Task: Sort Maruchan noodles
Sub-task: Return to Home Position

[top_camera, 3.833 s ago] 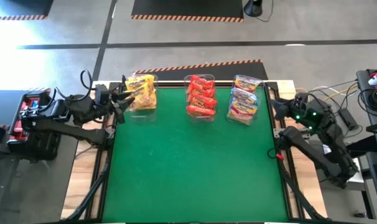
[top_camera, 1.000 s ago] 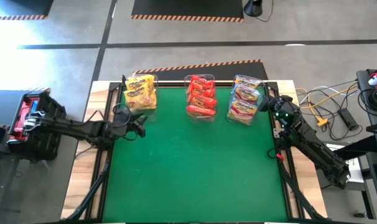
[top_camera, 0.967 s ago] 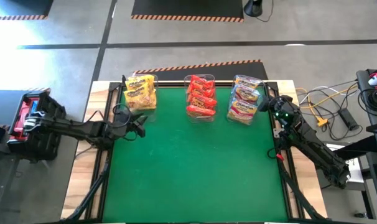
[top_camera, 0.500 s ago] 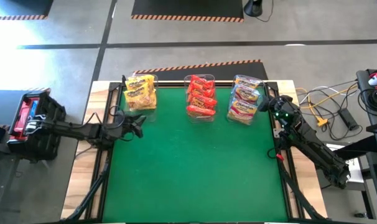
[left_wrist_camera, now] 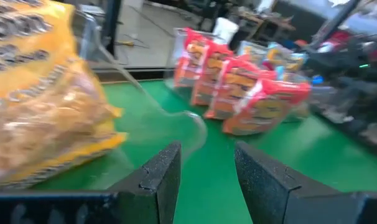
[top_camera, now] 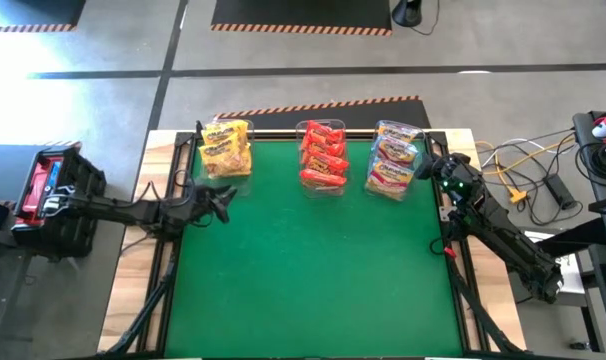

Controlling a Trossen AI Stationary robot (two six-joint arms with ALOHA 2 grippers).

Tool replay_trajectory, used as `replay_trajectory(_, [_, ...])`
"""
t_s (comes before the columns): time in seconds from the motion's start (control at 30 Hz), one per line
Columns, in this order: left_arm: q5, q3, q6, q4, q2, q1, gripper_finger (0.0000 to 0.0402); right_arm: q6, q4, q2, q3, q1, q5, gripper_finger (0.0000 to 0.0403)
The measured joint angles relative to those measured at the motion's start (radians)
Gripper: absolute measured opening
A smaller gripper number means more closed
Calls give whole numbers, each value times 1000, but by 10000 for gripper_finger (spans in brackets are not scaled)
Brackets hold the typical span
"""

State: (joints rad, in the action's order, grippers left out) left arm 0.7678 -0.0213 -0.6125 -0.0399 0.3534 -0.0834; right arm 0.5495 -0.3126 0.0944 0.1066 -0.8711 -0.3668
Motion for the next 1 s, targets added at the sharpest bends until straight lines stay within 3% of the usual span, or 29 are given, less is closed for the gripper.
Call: replay_trajectory(1.0, [-21, 2, 53, -24, 6, 0, 134, 0, 0, 0, 0, 0, 0, 208])
